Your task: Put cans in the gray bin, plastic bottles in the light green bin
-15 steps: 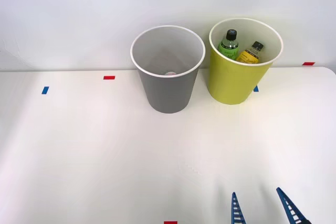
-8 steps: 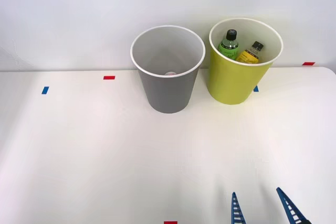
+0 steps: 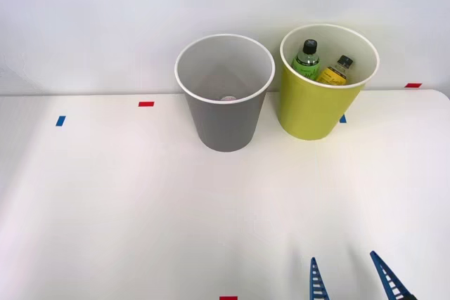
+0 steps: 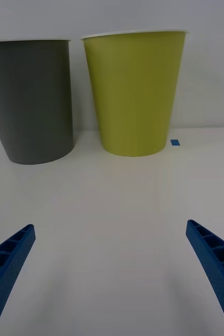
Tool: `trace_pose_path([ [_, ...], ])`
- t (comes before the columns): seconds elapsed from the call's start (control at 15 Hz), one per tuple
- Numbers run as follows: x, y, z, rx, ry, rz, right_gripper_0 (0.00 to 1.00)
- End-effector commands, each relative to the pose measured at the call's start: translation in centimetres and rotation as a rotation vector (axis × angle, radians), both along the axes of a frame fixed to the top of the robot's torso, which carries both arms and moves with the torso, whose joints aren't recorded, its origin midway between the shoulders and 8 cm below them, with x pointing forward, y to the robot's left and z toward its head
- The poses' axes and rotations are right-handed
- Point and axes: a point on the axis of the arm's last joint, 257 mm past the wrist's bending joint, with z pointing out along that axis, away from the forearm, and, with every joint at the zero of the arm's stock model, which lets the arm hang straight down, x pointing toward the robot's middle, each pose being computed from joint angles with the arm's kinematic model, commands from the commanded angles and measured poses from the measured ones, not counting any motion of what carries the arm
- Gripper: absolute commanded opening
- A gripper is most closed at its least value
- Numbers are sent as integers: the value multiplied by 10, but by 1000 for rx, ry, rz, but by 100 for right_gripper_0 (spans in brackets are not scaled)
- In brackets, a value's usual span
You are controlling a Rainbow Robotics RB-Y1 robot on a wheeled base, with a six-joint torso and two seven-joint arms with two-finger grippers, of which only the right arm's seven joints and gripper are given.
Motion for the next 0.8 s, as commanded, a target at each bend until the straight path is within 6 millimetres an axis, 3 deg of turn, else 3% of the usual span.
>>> trace_pose_path([
  [0.07,0,0,0,0,0,0,100],
  [0.8,0,0,0,0,0,0,100],
])
